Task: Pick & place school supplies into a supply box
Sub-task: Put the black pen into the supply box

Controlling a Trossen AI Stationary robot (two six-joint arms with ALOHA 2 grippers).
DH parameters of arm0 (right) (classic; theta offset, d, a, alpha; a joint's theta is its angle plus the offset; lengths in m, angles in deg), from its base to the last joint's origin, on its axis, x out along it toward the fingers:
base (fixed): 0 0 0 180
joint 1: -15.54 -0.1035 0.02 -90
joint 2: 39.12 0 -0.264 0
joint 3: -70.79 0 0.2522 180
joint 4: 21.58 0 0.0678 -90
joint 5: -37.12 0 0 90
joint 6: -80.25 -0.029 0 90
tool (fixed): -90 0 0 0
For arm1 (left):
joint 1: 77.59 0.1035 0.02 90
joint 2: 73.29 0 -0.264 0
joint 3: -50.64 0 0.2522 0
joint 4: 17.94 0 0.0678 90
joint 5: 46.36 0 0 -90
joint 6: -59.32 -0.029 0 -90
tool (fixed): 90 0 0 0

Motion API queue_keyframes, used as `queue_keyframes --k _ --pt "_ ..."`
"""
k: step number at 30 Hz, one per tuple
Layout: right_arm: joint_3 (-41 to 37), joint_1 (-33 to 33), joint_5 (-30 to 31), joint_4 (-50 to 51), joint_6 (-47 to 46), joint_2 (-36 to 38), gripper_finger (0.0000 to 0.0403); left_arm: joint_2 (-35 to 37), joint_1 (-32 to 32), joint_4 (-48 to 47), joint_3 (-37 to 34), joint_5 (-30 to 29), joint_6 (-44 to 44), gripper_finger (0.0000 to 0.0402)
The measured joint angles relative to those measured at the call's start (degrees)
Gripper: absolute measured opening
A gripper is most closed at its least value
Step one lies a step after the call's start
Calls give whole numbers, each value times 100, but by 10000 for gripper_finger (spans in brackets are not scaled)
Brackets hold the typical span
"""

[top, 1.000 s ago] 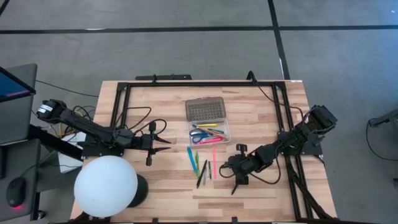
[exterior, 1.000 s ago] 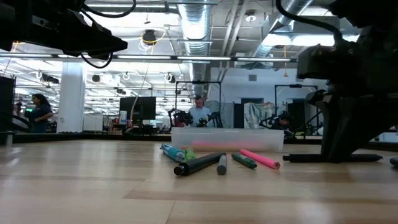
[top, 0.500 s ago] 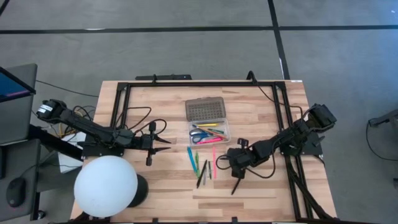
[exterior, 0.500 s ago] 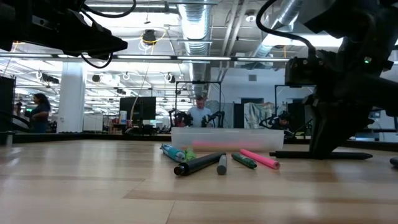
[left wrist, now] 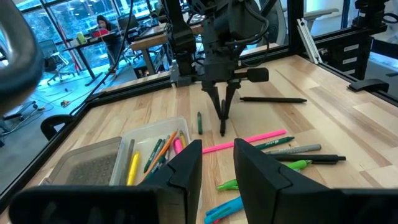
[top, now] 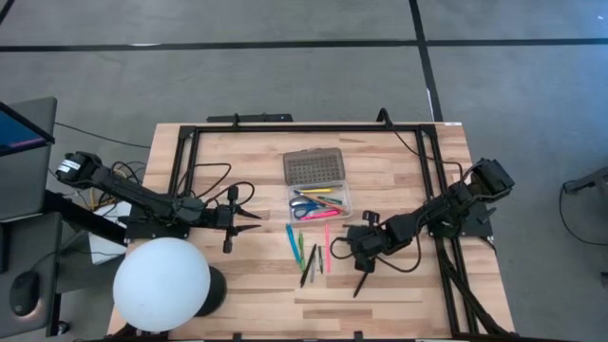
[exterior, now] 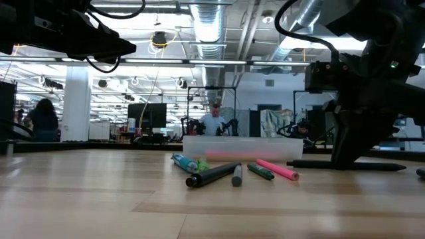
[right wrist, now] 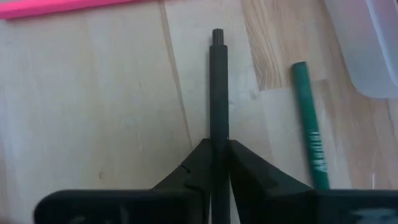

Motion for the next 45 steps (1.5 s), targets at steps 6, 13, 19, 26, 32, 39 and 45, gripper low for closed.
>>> queue_keyframes --k 6,13,19,26,32,39,45 --pt "-16 -2 0 -98 338 0 10 0 0 -2 0 -3 0 87" --pt "-16 -4 88 -184 408 -4 26 0 0 -4 0 -9 -4 86" --pt "-22 -42 140 -303 625 -7 17 0 0 -35 0 -11 -4 87" --pt "-23 -37 144 -417 472 -11 44 0 0 -44 0 -11 -4 87" --pt "-21 -37 146 -426 470 -11 58 0 0 -44 0 -11 -4 87" --pt "-18 -37 140 -434 472 -11 58 -2 2 -46 0 -11 -2 87" --pt "-14 -37 133 -434 512 -11 58 0 0 -46 0 -11 -2 86"
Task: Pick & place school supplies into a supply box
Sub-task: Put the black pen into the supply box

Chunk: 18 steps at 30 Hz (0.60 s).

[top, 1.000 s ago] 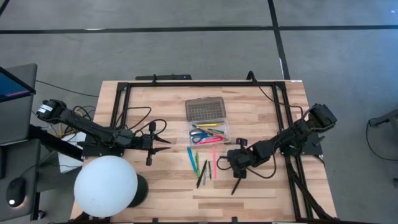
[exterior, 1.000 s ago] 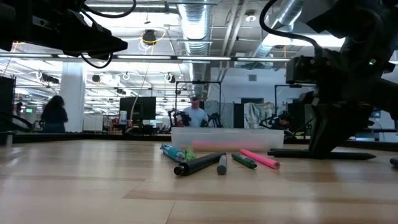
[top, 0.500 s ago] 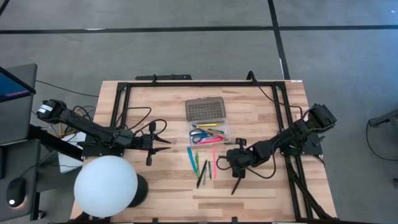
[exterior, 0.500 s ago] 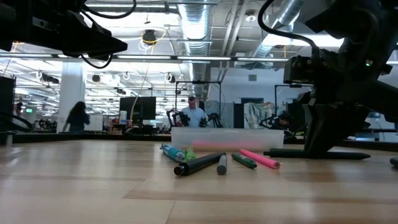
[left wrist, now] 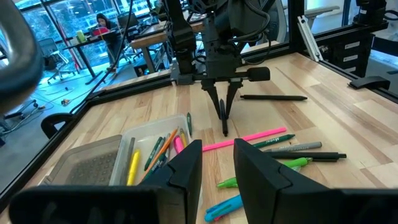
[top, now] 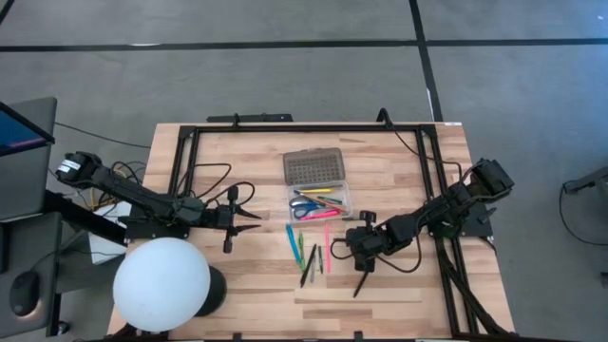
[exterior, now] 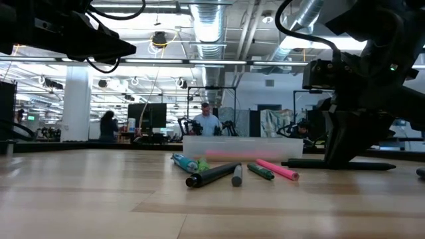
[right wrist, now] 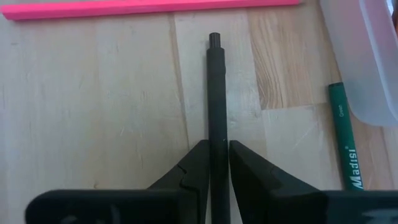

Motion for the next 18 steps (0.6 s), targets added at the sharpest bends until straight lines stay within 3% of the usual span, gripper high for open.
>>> queue_keyframes --k 18 --pt "4 -2 -13 -4 20 0 49 -2 0 2 0 0 0 87"
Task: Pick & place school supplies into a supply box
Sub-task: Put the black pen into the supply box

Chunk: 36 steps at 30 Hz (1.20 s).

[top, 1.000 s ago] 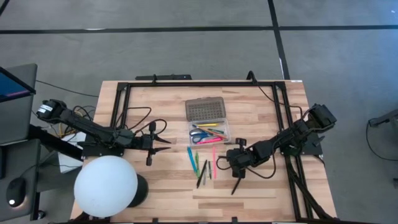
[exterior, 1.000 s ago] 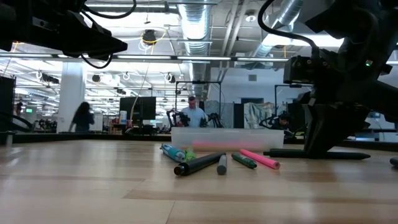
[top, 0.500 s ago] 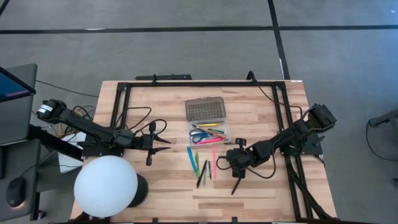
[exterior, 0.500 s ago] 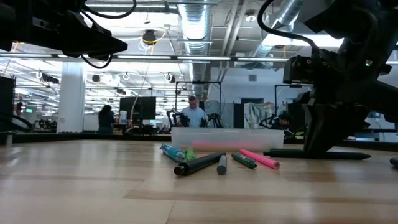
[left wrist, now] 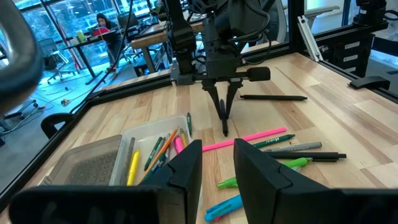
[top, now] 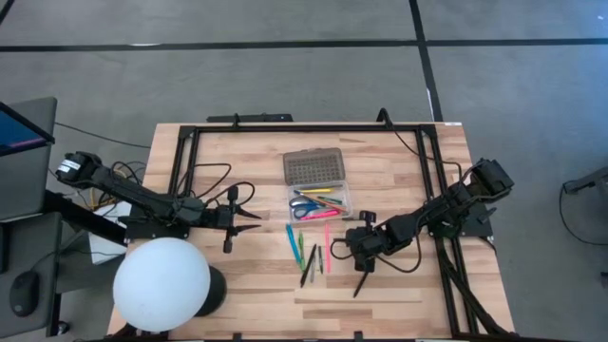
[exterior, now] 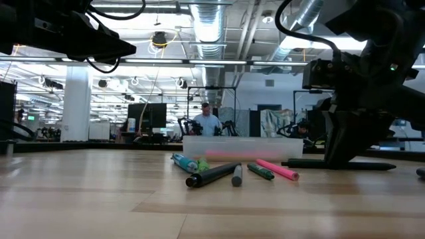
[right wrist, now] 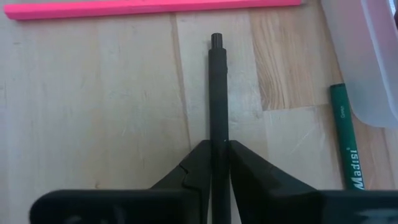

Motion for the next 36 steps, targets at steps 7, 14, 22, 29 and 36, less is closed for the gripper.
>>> queue_keyframes --k 7,14,22,29,36 --pt "7 0 2 -39 131 2 16 1 0 -2 0 0 0 87" --pt "0 0 2 -106 133 -2 38 1 1 -2 0 0 0 87" --pt "-2 0 0 -120 133 -2 33 2 0 -2 0 0 -2 87" --pt "-2 0 2 -131 136 -2 24 2 0 -2 0 0 -2 86" --pt "-2 -15 132 -138 480 -2 19 1 1 -2 0 0 -2 87"
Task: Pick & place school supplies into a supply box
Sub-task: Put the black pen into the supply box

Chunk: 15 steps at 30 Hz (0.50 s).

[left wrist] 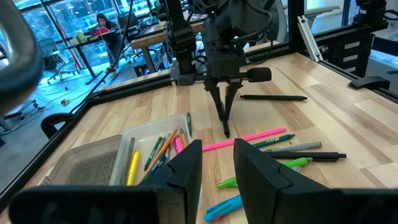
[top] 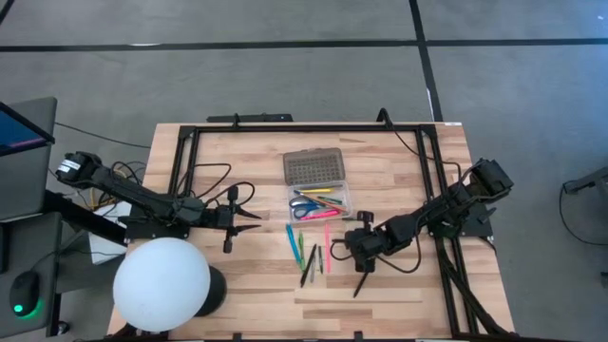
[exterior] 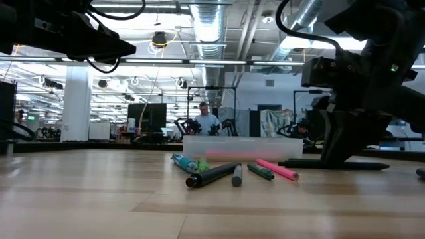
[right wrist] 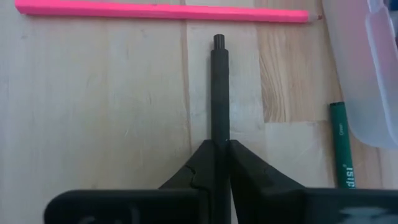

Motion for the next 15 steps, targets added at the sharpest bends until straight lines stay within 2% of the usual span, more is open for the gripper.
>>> queue_keyframes --k 4,15 --pt "0 -1 89 -10 101 0 7 -1 0 0 0 0 26 87" --pt "229 2 230 87 304 0 11 -1 -1 -49 0 2 96 87"
